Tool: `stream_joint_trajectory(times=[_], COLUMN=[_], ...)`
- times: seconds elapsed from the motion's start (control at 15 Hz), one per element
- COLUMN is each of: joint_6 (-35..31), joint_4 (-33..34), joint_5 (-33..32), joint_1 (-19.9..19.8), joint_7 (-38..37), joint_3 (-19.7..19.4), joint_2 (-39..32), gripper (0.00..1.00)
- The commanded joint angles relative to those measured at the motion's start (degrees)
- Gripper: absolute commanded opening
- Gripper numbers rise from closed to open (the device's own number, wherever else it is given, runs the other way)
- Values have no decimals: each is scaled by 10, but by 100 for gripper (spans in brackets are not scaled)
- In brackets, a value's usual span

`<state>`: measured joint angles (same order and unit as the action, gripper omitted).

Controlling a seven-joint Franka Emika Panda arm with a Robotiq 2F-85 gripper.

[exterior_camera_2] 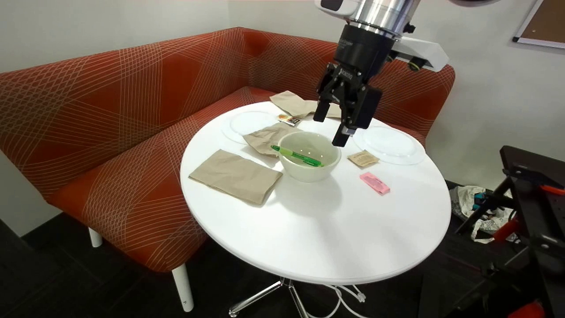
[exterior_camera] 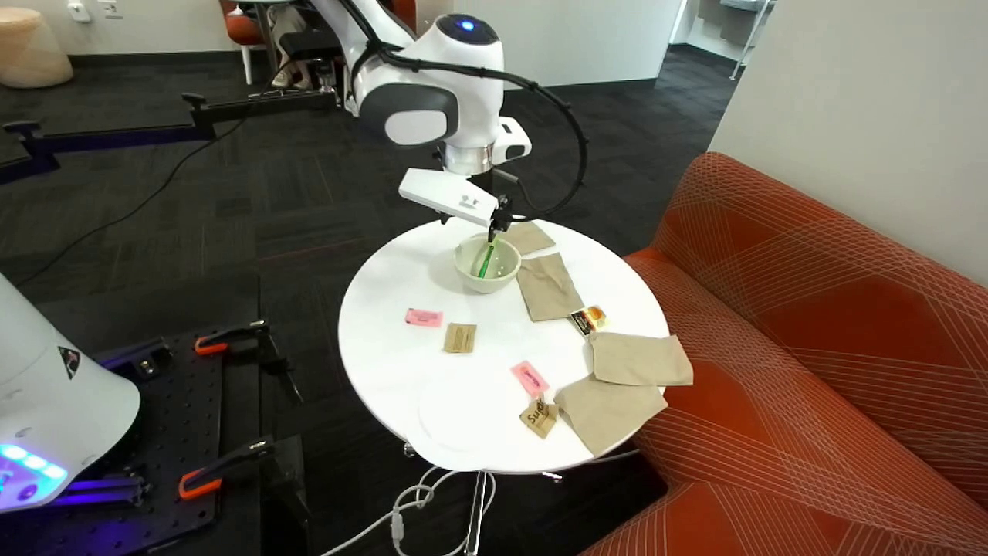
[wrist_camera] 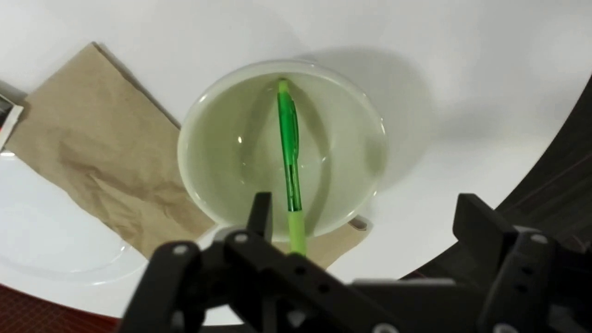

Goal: Take the green pen out of the white bowl

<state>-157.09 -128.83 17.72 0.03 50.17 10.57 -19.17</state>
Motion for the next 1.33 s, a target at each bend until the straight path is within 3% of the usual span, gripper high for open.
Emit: stream_joint_trajectory(times=[0.0,0.07,0.27,0.67,1.0,1.13,1.27], joint_6=[7,9,12,25,35,38,40], joint_4=[47,57,85,137,170,178,184], joint_5=[-24,-32,-57,-95,-107,-109,-113], joint_1=[-23,-25,-24,-24,-24,-24,-24], joint_7=[-3,-7,-18,-34,-36,-37,-39], joint_3=[17,17,17,19,25,26,27], joint_2=[-44,-53,-80,-130,-164,-174,-181], gripper=[98,89,75,79,70,47,36])
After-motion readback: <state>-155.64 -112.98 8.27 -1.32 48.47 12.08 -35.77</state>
